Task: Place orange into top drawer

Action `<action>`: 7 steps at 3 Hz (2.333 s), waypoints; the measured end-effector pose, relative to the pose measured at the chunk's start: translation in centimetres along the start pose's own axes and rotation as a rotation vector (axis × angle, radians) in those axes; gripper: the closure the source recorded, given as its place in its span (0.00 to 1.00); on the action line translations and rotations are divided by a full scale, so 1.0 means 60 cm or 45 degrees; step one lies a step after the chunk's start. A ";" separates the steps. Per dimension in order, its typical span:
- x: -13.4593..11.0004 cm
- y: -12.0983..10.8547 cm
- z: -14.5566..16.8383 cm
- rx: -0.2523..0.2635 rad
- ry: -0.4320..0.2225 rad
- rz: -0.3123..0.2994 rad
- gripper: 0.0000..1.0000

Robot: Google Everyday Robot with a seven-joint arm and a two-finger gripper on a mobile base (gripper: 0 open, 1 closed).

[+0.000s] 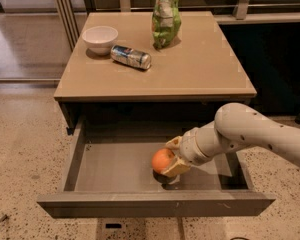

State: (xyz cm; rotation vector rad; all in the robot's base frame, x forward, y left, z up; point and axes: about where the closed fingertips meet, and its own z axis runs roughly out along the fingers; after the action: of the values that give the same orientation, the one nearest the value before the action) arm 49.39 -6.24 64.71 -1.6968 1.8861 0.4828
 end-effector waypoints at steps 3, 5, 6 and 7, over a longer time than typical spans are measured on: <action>0.019 -0.032 0.036 -0.041 0.016 -0.019 0.81; 0.019 -0.032 0.036 -0.042 0.016 -0.019 0.34; 0.019 -0.032 0.036 -0.042 0.016 -0.019 0.11; 0.019 -0.032 0.036 -0.042 0.016 -0.019 0.00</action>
Offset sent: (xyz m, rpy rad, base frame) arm 0.0282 -0.0036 -0.0240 -0.0303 0.0162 0.0293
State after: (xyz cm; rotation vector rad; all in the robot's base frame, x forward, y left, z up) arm 51.55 -6.08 62.51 -1.7379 1.8830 0.5010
